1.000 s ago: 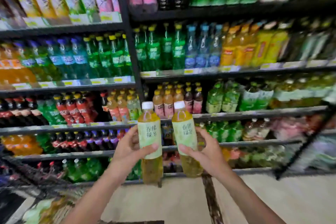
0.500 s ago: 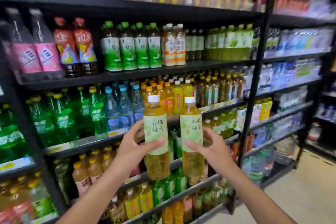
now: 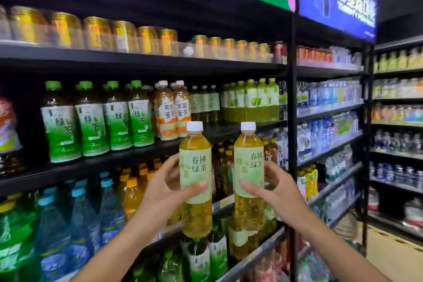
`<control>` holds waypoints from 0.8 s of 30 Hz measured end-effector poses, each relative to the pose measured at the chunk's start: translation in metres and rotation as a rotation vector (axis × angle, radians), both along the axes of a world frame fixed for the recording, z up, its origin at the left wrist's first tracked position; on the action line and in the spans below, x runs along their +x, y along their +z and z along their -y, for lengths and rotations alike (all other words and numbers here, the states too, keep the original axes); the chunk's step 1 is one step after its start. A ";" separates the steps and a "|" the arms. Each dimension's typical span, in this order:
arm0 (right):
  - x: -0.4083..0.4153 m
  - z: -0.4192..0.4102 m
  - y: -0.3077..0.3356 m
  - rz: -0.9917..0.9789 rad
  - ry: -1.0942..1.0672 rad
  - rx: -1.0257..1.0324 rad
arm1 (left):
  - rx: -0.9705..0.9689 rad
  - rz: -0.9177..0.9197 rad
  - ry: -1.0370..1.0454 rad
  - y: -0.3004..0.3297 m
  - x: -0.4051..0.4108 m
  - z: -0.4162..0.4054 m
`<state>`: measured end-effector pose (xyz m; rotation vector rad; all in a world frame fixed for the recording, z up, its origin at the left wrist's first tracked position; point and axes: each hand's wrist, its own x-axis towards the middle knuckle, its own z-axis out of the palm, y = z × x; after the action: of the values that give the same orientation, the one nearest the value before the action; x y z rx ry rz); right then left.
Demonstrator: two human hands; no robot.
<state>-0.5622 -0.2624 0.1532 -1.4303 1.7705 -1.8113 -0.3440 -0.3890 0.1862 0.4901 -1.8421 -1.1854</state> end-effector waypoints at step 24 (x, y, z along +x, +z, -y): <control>-0.267 0.185 0.100 -0.181 0.244 -0.370 | -0.385 -0.019 0.351 0.104 -0.266 0.104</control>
<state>-0.8295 -0.4474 0.2529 -1.9077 1.3008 -1.9982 -0.6102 -0.4933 0.2904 0.5487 -1.8187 -0.5823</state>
